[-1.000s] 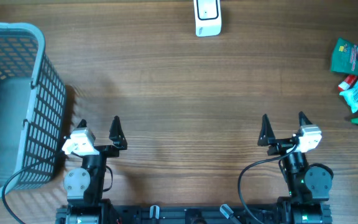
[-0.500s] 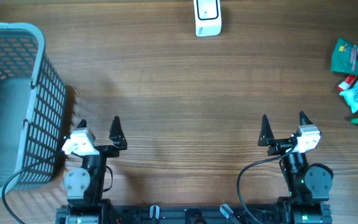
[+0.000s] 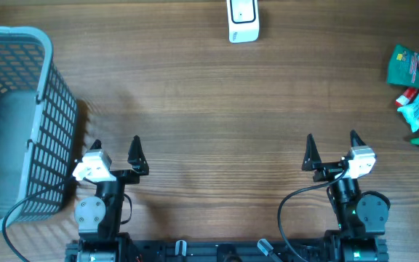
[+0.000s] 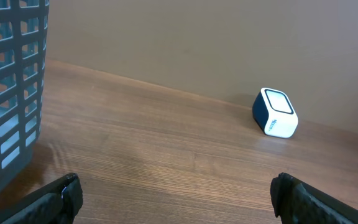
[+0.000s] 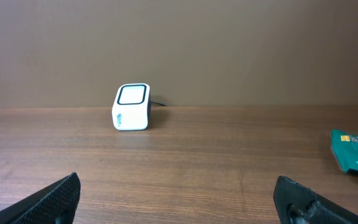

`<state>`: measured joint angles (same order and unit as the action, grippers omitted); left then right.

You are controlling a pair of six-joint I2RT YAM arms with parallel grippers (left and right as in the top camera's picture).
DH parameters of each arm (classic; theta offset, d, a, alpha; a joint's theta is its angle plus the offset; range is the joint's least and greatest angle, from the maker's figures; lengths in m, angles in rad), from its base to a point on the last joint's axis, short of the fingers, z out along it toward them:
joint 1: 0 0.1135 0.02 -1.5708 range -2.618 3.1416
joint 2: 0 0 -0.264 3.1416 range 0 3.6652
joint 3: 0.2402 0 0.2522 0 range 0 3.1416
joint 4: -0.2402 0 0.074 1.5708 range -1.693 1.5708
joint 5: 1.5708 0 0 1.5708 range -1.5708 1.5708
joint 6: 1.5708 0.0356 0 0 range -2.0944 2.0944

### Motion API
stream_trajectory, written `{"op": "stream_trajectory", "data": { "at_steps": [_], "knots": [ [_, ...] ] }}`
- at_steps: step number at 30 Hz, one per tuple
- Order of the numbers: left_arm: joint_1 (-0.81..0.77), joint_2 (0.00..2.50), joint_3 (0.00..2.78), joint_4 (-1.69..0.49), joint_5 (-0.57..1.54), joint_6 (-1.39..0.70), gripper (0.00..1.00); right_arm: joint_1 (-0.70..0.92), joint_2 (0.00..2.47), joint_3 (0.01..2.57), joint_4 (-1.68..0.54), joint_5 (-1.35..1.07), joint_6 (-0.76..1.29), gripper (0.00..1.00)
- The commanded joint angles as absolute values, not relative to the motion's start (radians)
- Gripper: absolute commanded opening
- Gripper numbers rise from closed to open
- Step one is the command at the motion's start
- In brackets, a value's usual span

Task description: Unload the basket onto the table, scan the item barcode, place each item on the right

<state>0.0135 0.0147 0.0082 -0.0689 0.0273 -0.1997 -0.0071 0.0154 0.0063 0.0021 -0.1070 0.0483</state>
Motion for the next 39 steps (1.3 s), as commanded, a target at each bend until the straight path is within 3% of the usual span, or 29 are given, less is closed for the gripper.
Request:
{"op": "stream_trajectory", "data": {
  "at_steps": [1,13,20,39],
  "knots": [
    [0.019,0.005,0.006,-0.076,0.032,-0.194,1.0,-0.002,0.005,0.005,0.003,-0.094,0.063,1.0],
    [0.027,0.003,0.006,-0.076,0.014,-0.186,1.0,-0.002,0.005,0.005,0.003,-0.094,0.062,1.0],
    [0.027,0.003,0.006,-0.077,0.027,-0.063,1.0,-0.002,0.005,0.005,0.003,-0.094,0.062,1.0],
    [0.092,0.003,0.006,-0.076,0.032,-0.063,1.0,-0.002,0.005,0.005,0.003,-0.094,0.062,1.0]
  ]
}}
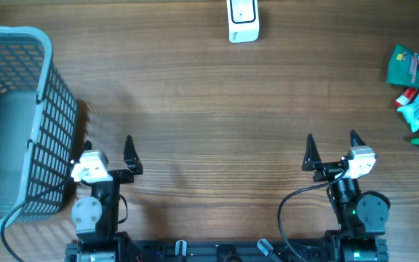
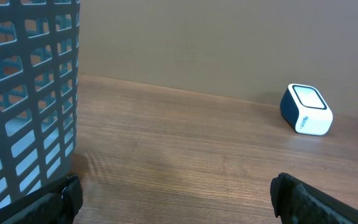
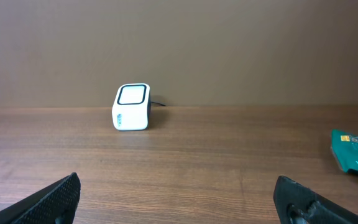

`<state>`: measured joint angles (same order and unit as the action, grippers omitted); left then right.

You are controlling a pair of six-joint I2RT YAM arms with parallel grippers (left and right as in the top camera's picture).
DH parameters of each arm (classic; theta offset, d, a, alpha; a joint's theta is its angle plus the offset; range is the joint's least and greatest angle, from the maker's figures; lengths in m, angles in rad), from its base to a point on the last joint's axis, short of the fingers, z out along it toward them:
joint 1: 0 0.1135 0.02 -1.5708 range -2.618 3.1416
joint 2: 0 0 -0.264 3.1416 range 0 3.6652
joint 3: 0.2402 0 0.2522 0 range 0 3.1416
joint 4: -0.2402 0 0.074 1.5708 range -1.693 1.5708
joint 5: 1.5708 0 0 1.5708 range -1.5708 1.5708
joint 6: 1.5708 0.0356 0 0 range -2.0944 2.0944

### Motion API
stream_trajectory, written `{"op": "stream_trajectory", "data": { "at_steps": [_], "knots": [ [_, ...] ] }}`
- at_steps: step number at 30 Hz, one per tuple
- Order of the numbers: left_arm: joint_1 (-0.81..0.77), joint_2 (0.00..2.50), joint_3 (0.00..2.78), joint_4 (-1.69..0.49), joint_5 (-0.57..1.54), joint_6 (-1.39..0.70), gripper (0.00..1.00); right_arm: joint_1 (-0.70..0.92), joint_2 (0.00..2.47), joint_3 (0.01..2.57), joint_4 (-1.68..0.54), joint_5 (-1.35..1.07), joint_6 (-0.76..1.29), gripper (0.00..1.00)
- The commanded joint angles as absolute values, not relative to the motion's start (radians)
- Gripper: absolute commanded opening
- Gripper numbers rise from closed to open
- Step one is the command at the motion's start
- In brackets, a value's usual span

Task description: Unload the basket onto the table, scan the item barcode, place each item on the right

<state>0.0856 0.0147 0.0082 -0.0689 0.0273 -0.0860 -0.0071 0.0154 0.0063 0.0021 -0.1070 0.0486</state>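
Observation:
The barcode scanner [image 1: 243, 20], a white block with a dark back and a window on top, stands at the table's far edge; it also shows as the scanner [image 2: 306, 117] and the scanner [image 3: 132, 107]. The items lie at the far right: a green packet [image 1: 413, 65], seen too as the packet [image 3: 355, 151], a smaller teal pouch and a little bottle. My left gripper [image 1: 108, 145] is open and empty at the near left, beside the basket. My right gripper [image 1: 332, 142] is open and empty at the near right, well short of the items.
A tall grey-blue slatted basket [image 1: 46, 80] fills the left side, and its wall [image 2: 30, 93] stands close to my left finger. Bare wooden table [image 1: 217, 109] lies between the grippers and the scanner.
My left gripper has shifted a little left, toward the basket, and now faces more squarely ahead. More of the basket fills its wrist view and the scanner sits further right. The right arm has not moved.

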Motion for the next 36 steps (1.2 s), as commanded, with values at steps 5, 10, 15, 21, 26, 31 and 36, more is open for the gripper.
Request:
{"op": "stream_trajectory", "data": {
  "at_steps": [5,10,15,21,26,31,36],
  "knots": [
    [0.091,0.003,0.006,-0.076,0.032,-0.063,1.0,-0.002,0.005,0.005,0.003,-0.094,0.062,1.0],
    [0.075,0.003,0.006,-0.076,0.032,-0.063,1.0,-0.002,0.005,0.005,0.003,-0.094,0.062,1.0],
    [0.06,0.003,0.006,-0.076,0.032,-0.063,1.0,-0.002,0.005,0.005,0.003,-0.094,0.063,1.0],
    [0.061,0.004,0.006,-0.076,0.032,-0.063,1.0,-0.002,0.005,0.005,0.003,-0.094,0.062,1.0],
    [0.061,0.006,0.006,-0.076,0.032,-0.063,1.0,-0.002,0.005,0.005,0.003,-0.094,0.062,1.0],
    [0.061,0.006,0.006,-0.076,0.032,-0.063,1.0,-0.002,0.005,0.005,0.003,-0.094,0.062,1.0],
    [0.061,0.006,0.006,-0.076,0.032,-0.063,1.0,-0.002,0.005,0.005,0.003,-0.094,0.062,1.0]
  ]
}}
